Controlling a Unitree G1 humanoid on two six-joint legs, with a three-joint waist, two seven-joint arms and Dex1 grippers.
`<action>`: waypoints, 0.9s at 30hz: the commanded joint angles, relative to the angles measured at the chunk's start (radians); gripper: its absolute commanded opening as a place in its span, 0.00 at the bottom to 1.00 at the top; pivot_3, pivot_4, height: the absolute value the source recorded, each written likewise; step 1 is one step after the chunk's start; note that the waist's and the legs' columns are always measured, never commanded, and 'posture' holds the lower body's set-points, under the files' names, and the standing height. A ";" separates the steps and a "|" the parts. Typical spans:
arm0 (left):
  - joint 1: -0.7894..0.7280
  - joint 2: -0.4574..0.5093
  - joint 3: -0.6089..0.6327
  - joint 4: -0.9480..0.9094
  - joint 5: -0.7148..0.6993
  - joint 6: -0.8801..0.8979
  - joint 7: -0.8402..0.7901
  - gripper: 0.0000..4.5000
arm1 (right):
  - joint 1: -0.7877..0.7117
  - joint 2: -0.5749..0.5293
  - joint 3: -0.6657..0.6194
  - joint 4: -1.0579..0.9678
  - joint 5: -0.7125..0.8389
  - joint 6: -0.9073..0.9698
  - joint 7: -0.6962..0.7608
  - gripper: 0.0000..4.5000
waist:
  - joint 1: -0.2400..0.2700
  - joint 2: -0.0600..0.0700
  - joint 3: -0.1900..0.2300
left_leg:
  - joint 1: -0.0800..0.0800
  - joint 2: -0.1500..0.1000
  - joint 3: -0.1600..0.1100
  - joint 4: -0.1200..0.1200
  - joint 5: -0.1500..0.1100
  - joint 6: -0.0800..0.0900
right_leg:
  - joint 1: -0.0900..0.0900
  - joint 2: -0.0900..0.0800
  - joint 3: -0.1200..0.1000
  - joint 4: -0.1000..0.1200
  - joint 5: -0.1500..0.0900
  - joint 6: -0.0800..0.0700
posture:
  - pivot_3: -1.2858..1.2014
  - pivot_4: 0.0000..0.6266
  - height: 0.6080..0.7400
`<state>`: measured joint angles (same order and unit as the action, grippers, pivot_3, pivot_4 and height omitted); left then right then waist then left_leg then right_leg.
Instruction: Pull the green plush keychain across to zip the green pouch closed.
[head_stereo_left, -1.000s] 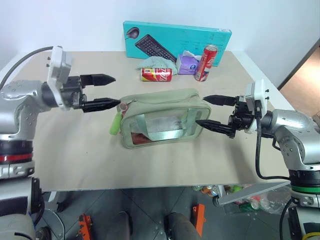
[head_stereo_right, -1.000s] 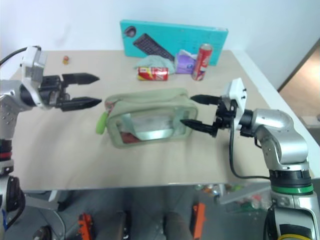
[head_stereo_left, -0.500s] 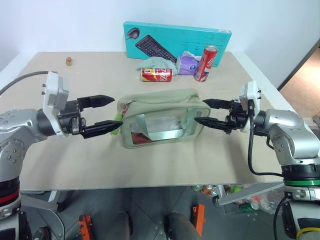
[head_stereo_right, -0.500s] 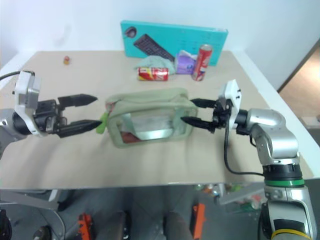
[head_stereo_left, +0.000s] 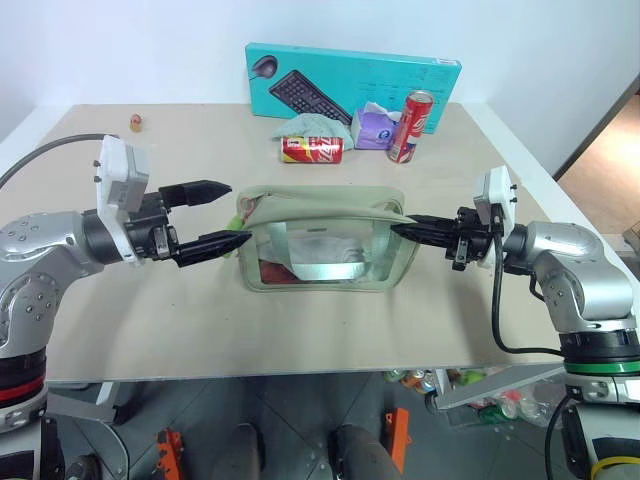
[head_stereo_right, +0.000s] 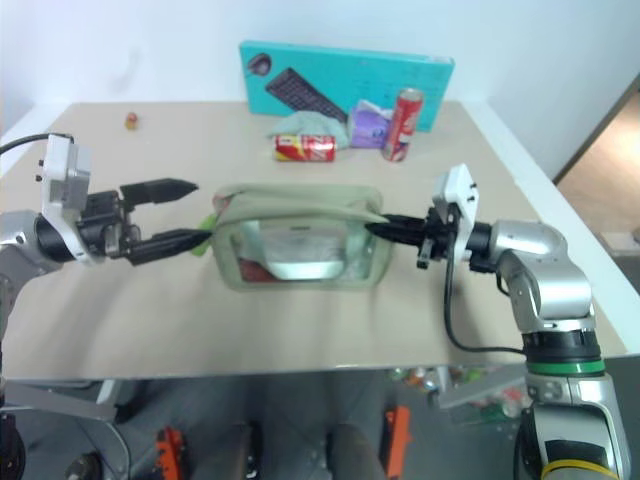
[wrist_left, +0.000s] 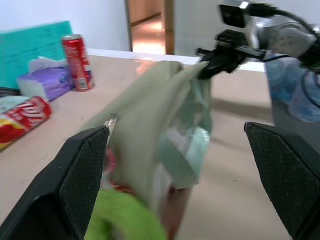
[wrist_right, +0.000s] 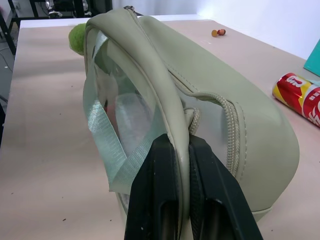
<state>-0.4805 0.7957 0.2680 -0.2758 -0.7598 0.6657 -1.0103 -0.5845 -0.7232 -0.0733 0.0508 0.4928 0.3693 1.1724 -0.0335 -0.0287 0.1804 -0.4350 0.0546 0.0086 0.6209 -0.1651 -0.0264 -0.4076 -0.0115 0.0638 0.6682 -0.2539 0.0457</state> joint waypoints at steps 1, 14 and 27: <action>0.017 0.019 0.051 0.079 0.047 -0.066 0.014 1.00 | 0.001 -0.021 -0.040 -0.052 0.010 -0.020 -0.005 0.03 | 0.000 0.000 0.000 | 0.000 0.000 0.000 0.000 0.000 0.000 | 0.000 0.000 0.000 0.000 0.000 0.000 | 0.52 0.24 1.00; 0.124 -0.022 0.022 0.159 0.088 -0.116 0.004 1.00 | 0.010 -0.019 -0.029 -0.069 -0.004 -0.046 -0.009 0.03 | 0.000 0.000 0.000 | 0.001 0.001 0.001 -0.001 0.000 0.000 | 0.000 0.000 0.000 0.000 0.000 -0.001 | 0.52 0.24 1.00; 0.099 -0.073 -0.002 0.095 0.024 -0.061 0.038 1.00 | 0.035 -0.036 -0.040 -0.093 0.004 -0.033 -0.015 0.03 | 0.001 0.000 0.000 | 0.001 0.002 0.002 -0.001 0.000 0.000 | 0.000 0.001 0.001 0.000 0.001 -0.002 | 0.52 0.24 1.00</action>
<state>-0.3608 0.7142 0.2457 -0.1340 -0.7052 0.5906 -0.9739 -0.5486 -0.7384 -0.0778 -0.0009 0.4852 0.3407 1.1567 -0.0323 -0.0288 0.1804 -0.4341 0.0562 0.0101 0.6200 -0.1651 -0.0266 -0.4077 -0.0108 0.0646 0.6680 -0.2528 0.0435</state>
